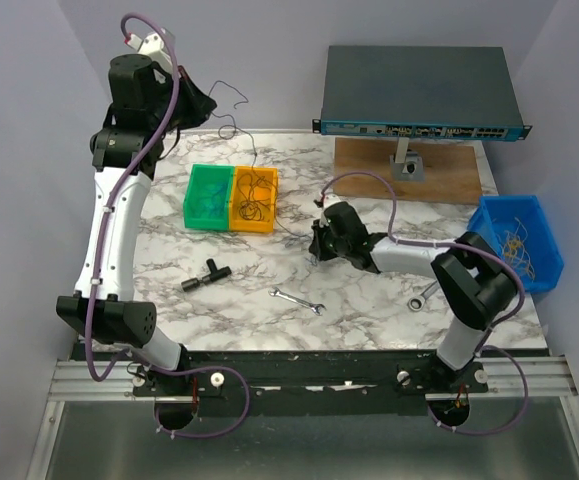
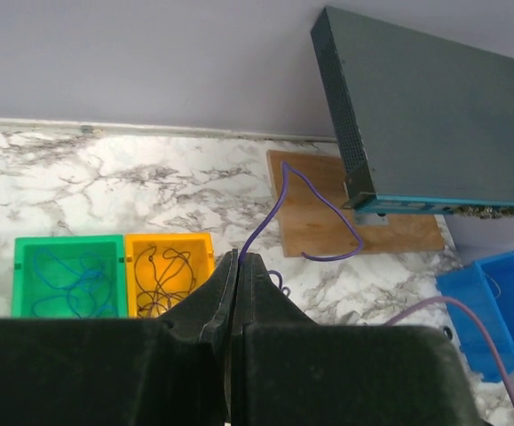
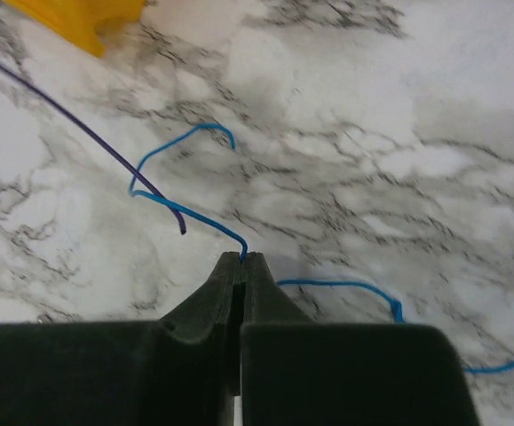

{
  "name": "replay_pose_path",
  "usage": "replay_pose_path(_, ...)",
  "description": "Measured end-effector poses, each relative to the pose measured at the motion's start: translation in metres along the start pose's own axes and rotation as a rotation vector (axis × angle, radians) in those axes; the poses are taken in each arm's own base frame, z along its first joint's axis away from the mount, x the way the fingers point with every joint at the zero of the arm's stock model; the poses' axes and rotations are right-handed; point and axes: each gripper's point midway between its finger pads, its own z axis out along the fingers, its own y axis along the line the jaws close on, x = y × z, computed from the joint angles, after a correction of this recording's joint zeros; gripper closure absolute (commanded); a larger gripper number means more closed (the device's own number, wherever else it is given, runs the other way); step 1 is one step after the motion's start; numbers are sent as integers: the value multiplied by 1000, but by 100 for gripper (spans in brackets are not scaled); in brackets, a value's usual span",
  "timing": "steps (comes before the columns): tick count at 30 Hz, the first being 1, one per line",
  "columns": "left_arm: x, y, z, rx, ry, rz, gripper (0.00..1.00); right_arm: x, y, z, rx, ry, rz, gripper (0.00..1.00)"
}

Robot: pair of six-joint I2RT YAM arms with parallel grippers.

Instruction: Untangle the cables

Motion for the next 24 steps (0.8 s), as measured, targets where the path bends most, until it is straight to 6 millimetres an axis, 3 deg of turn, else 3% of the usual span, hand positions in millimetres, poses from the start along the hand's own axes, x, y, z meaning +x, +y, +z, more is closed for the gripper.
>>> replay_pose_path(4,-15,15,-6,-42,-38,-1,100,19,-30,-23,148,-18,69,99)
replay_pose_path(13,-19,30,-8,-103,-55,-1,100,37,-118,-107,536,-187,350,99)
replay_pose_path(18,-19,32,-8,-108,-52,-4,100,33,-127,-127,563,-244,403,99)
replay_pose_path(24,-17,27,-8,-83,-43,-8,100,30,-124,-128,544,-250,396,99)
